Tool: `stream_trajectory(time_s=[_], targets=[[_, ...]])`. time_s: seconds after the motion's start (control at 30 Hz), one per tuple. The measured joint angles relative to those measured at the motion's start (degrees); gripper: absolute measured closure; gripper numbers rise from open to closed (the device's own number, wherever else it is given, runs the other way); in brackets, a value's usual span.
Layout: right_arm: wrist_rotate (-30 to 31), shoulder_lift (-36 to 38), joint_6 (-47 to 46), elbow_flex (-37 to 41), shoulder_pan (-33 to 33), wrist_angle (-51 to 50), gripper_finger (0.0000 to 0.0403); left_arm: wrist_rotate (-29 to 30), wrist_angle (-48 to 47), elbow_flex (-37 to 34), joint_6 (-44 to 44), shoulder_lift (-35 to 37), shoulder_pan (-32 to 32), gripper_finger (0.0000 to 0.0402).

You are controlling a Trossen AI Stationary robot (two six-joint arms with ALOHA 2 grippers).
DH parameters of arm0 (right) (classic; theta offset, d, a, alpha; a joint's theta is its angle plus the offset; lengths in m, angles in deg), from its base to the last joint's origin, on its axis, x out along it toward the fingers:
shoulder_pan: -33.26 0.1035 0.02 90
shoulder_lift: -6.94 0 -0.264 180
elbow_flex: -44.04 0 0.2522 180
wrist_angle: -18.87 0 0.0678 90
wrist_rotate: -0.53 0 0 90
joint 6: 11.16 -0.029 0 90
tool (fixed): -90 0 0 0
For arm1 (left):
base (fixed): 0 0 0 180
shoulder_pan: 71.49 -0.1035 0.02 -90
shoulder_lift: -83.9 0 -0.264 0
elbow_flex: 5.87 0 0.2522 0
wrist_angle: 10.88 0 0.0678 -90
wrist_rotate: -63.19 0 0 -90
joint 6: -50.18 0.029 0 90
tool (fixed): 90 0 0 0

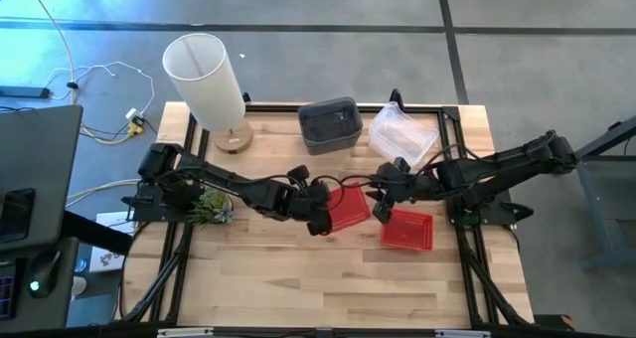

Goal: Stack baskets by color
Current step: Stack the left red bin on the stacked red bins

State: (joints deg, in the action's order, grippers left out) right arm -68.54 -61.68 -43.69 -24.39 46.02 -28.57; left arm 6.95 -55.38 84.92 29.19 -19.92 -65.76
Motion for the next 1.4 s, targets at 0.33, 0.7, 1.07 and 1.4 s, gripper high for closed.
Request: stream_trajectory(time_s=[0.33,0.7,1.07,1.4], targets=[[0.00,-0.77,-0.25,0.02,-3.61,3.29,0.0289,0.07,-0.75,0.05,-2.82,0.01,-2.38,0.0401],[-0.07,-7.87,-0.03,0.01,-7.15,3.19,0.0289,-1.42,-0.96,0.05,-2.88,-0.01,-4.63,0.0401],[-3.29,-9.44,1.34,0.02,-8.98,3.18,0.0362,-1.60,-0.42,0.05,-2.15,-0.01,-4.67,0.0401],[-2.62,-9.42,0.89,0.02,-9.01,2.39,0.0398,-1.60,1.39,0.05,0.19,-0.05,-4.54,0.0380]])
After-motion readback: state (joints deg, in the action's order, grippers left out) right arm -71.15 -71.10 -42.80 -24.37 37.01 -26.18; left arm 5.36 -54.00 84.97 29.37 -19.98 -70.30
